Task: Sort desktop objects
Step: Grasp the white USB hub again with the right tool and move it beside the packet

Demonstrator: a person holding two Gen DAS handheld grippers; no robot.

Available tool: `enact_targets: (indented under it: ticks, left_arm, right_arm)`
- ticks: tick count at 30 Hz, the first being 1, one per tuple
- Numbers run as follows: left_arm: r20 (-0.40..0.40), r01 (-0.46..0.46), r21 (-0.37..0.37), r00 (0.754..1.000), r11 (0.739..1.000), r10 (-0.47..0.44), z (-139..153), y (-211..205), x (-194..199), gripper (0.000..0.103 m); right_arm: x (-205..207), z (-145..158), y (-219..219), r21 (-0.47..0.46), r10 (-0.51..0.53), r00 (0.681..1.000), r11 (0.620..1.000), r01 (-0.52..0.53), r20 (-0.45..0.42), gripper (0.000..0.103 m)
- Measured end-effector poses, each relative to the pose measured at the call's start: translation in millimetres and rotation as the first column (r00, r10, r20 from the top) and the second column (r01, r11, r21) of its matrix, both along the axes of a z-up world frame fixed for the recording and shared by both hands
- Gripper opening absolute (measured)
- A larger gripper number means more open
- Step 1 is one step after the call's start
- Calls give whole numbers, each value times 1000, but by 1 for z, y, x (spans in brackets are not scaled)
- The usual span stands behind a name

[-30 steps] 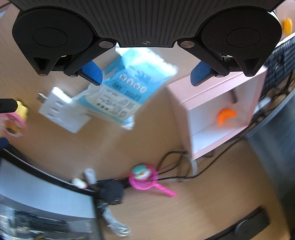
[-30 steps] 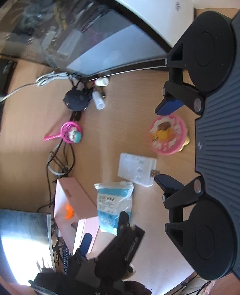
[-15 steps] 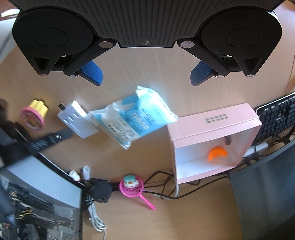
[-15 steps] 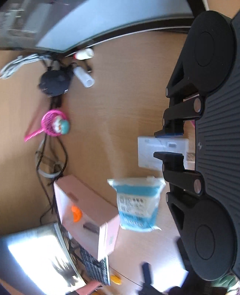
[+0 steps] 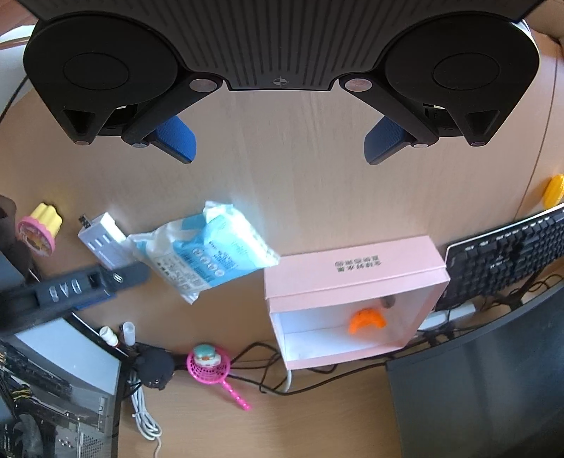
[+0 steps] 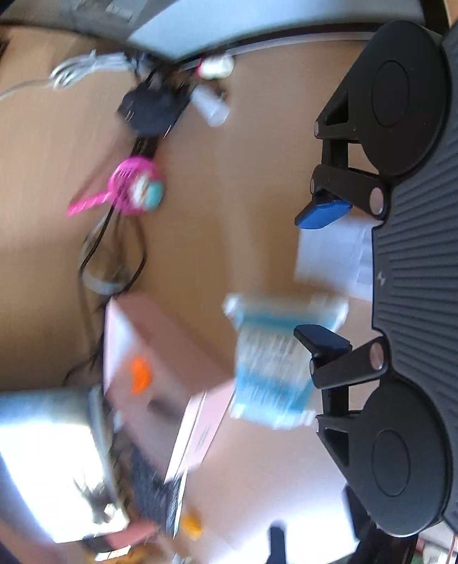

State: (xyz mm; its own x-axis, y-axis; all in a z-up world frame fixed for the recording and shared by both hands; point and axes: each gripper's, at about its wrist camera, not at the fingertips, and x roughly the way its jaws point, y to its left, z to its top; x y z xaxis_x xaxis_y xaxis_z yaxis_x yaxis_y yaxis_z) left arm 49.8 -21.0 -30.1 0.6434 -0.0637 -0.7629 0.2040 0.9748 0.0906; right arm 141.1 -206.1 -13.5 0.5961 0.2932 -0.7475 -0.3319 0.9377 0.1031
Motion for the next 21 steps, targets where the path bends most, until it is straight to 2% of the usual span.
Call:
enact_targets:
  ticks: [2, 4, 7, 9, 11, 13, 14, 17, 19, 21]
  left_arm:
    - [-1, 2, 4, 1000, 1000, -2, 0, 3, -3, 103]
    - [-2, 3, 4, 1000, 1000, -3, 0, 7, -7, 103]
    - [-8, -2, 6, 1000, 1000, 2, 0, 15, -11, 103]
    - [-15, -15, 5, 1000, 1000, 15, -1, 21, -12, 103]
    - [-21, -28, 8, 999, 1000, 28, -3, 26, -12, 103]
    - [-18, -39, 0, 999, 999, 39, -3, 29, -11, 103]
    - [-17, -43, -3, 999, 999, 43, -2, 29, -9, 103]
    - [-3, -50, -11, 999, 999, 50, -1, 27, -5, 103]
    - [6, -48, -20, 999, 999, 48, 1, 24, -4, 103]
    - [8, -41, -25, 999, 999, 41, 3, 22, -4, 103]
  right_arm:
    - [5, 2, 13, 37, 27, 1000, 999, -27, -3, 61]
    - [12, -2, 30, 34, 30, 1000, 999, -30, 0, 61]
    - [20, -13, 56, 58, 74, 997, 996, -72, -34, 61]
    - [18, -13, 77, 94, 176, 984, 981, -172, -37, 61]
    - [9, -7, 90, 161, 280, 959, 949, -271, -36, 61]
    - [-3, 3, 90, 159, 302, 953, 941, -299, 5, 59]
    - [-8, 7, 87, 121, 279, 960, 952, -281, 31, 59]
    - [-8, 11, 61, -39, 142, 987, 989, -140, 71, 59]
    - [1, 4, 34, -92, 46, 998, 995, -42, 35, 59]
    - [11, -6, 10, -106, -32, 999, 994, 28, -30, 59]
